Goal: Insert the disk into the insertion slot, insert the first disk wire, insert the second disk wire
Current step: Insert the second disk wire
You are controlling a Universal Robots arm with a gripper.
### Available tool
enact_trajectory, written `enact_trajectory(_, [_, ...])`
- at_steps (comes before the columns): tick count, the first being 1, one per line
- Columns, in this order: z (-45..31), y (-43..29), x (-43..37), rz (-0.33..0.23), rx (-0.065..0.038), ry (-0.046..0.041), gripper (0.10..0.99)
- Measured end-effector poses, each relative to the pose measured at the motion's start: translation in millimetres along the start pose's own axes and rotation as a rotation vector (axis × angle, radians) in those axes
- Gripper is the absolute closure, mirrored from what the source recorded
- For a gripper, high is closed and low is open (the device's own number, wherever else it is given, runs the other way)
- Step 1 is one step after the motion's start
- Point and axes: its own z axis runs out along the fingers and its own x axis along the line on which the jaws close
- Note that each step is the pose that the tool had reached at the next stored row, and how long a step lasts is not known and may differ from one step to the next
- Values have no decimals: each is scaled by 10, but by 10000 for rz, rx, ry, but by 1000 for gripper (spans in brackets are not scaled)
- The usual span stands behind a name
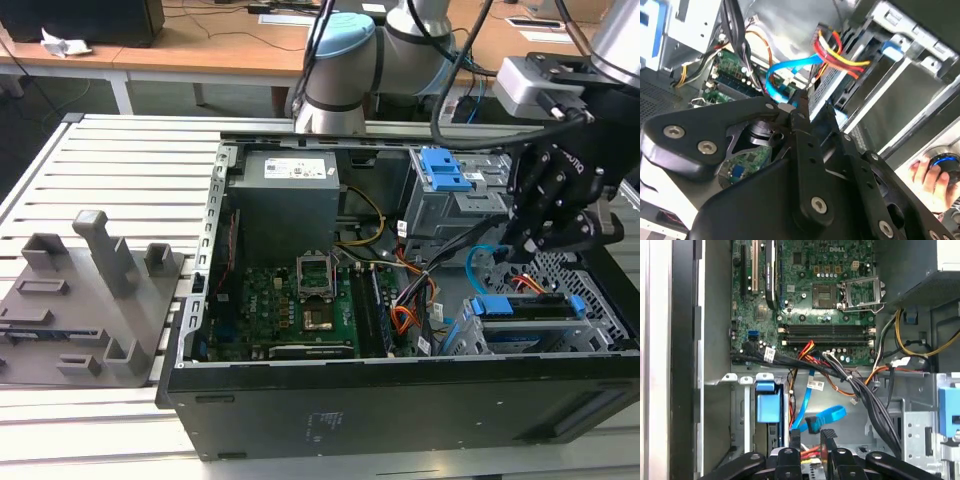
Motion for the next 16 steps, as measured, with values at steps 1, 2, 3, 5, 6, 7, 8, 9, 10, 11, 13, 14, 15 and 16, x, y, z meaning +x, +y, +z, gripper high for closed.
enact_trajectory(1, [8, 66, 1, -13, 0, 3, 784])
enact_trajectory(2, [14, 91, 2, -41, -1, 2, 784])
enact_trajectory(3, [24, 102, 2, -99, -1, 2, 784])
enact_trajectory(5, [69, 106, 2, -765, -6, 38, 784])
enact_trajectory(6, [76, 106, 2, -896, -8, 45, 784])
enact_trajectory(7, [77, 106, 2, -938, -8, 57, 784])
enact_trajectory(8, [77, 106, 2, -938, -8, 58, 784])
enact_trajectory(9, [78, 106, 2, -938, -9, 58, 784])
enact_trajectory(10, [78, 106, 2, -938, -8, 60, 800])
enact_trajectory(11, [79, 106, 2, -938, -9, 61, 867])
enact_trajectory(13, [79, 106, 2, -938, -8, 65, 925])
enact_trajectory(14, [78, 106, 2, -938, -9, 67, 925])
enact_trajectory(15, [78, 106, 5, -938, -8, 67, 925])
enact_trajectory(16, [79, 106, 19, -937, -9, 67, 925])
